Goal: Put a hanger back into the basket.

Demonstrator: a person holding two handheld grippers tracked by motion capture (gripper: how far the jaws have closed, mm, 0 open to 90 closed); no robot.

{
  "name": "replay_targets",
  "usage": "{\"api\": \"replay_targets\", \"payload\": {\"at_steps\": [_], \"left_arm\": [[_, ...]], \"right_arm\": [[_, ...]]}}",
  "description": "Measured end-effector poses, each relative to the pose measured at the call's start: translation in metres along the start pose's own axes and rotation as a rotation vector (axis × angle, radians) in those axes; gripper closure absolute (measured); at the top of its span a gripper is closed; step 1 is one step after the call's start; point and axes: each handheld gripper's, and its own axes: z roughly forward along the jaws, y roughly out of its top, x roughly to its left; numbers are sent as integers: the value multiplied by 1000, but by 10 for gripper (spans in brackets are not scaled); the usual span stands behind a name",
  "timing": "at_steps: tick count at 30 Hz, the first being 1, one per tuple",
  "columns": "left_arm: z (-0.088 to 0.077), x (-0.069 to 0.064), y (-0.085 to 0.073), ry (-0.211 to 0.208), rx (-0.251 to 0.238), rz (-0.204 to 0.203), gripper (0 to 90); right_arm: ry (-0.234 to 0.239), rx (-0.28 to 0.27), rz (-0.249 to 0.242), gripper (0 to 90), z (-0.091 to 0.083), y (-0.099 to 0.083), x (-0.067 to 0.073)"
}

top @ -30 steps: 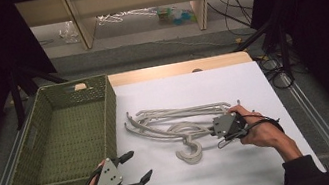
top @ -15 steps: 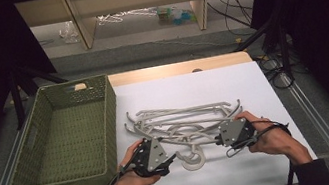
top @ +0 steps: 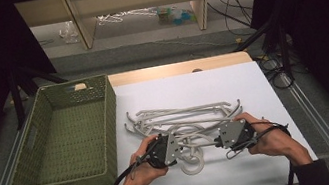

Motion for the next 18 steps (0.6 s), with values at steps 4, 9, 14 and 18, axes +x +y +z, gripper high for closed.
{"api": "replay_targets", "payload": {"at_steps": [4, 9, 14, 18], "left_arm": [[3, 0, 3, -12, 8, 60, 647], [0, 3, 9, -5, 7, 141, 680], [-3, 3, 17, 8, 19, 281, 737], [-3, 7, 23, 64, 21, 343, 763]], "right_arm": [[3, -1, -4, 811, 1, 0, 0], [-10, 4, -4, 812, 0, -2, -3], [-55, -36, 70, 783, -4, -7, -7], [-125, -51, 94, 686, -7, -10, -14]]}}
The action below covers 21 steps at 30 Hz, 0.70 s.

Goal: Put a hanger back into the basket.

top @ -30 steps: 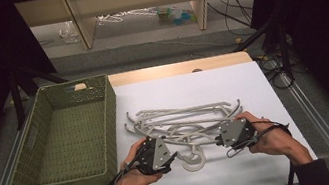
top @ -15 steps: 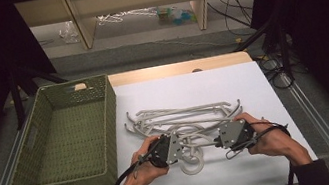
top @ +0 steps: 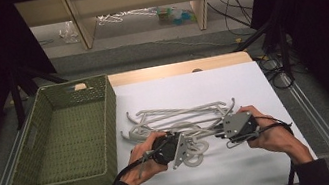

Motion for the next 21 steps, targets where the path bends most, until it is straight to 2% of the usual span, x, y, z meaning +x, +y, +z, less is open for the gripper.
{"api": "replay_targets", "payload": {"at_steps": [1, 2, 3, 4, 6, 8, 10, 13, 14, 15, 17, 19, 20, 21], "left_arm": [[0, 2, 1, 14, -7, 14, 774], [0, 5, 2, 18, -11, 13, 786], [0, 9, 2, 14, -20, 4, 788], [1, 12, 2, 24, -25, 15, 789], [2, 17, 0, 33, -7, -3, 789], [1, 24, 0, 52, -9, -9, 790], [0, 31, 1, 71, -13, -24, 790], [-4, 44, 5, 87, -13, -36, 791], [-6, 50, 6, 93, -13, -51, 791], [-8, 56, 6, 91, -13, -76, 791], [-12, 69, 5, 85, -14, -141, 791], [-15, 78, 4, 79, -38, -250, 791], [-18, 84, 2, 61, -41, -303, 791], [-23, 91, 0, 33, -53, -378, 791]], "right_arm": [[-40, -7, 29, 654, -2, -1, -3], [-60, -22, 59, 634, -3, -1, -5], [-90, -25, 58, 596, -6, -2, -8], [-126, -44, 115, 559, -8, -1, -6], [-188, -71, 182, 519, -14, -1, -10], [-254, -99, 242, 484, -20, -1, -12], [-276, -119, 271, 460, -24, 0, -13], [-289, -145, 341, 425, -30, 1, -12], [-294, -155, 367, 403, -31, 2, -11], [-286, -166, 407, 385, -31, 4, -9], [-274, -194, 453, 370, -31, 6, -6], [-249, -209, 481, 351, -29, 8, -1], [-242, -209, 484, 350, -28, 8, 0], [-227, -207, 490, 350, -27, 8, 2]]}}
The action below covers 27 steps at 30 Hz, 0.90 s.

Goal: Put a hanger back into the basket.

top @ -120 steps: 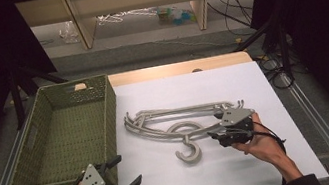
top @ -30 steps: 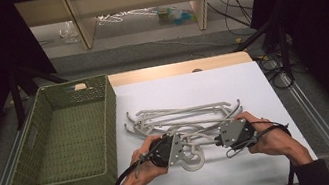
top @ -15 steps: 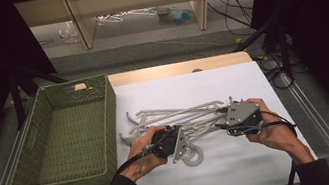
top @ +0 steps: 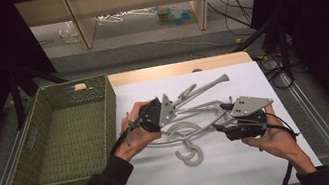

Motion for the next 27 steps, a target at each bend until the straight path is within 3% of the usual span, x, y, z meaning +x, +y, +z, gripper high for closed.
{"api": "replay_targets", "payload": {"at_steps": [5, 9, 13, 16, 17, 18, 20, 27], "left_arm": [[-18, 18, 0, -54, -21, -206, 791], [-32, 24, -2, -72, -20, -288, 791], [-53, 28, -6, -109, -41, -401, 790], [-71, 31, -8, -127, -67, -454, 790], [-79, 34, -9, -129, -64, -450, 790], [-89, 37, -11, -133, -85, -481, 790], [-103, 43, -13, -123, -97, -504, 790], [-163, 78, -34, -5, -137, -534, 790]], "right_arm": [[44, 8, -3, 347, 6, -6, 12], [62, 17, 7, 347, 9, -13, 18], [84, 18, 21, 348, 10, -22, 23], [88, 25, 21, 349, 12, -25, 26], [89, 26, 20, 349, 12, -25, 26], [96, 33, 22, 349, 12, -25, 27], [98, 34, 20, 353, 13, -26, 28], [104, 60, 5, 360, 17, -28, 34]]}}
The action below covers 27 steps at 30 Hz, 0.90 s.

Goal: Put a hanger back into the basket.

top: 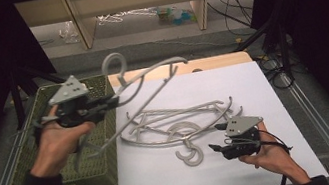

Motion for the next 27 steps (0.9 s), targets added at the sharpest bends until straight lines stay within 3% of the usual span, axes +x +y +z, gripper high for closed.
{"api": "replay_targets", "payload": {"at_steps": [6, 12, 15, 19, 27], "left_arm": [[-28, 34, -14, 100, 29, -30, 791], [-44, 71, -42, 195, 87, -118, 791], [-50, 85, -55, 228, 108, -140, 791], [-61, 101, -70, 253, 102, -159, 791], [-74, 124, -94, 280, 109, -133, 791]], "right_arm": [[13, 7, -8, 365, 3, -1, 1], [20, 15, -19, 367, 4, -1, 3], [23, 24, -17, 369, 6, -1, 4], [26, 32, -24, 371, 7, -2, 4], [22, 39, -22, 371, 7, -2, 4]]}}
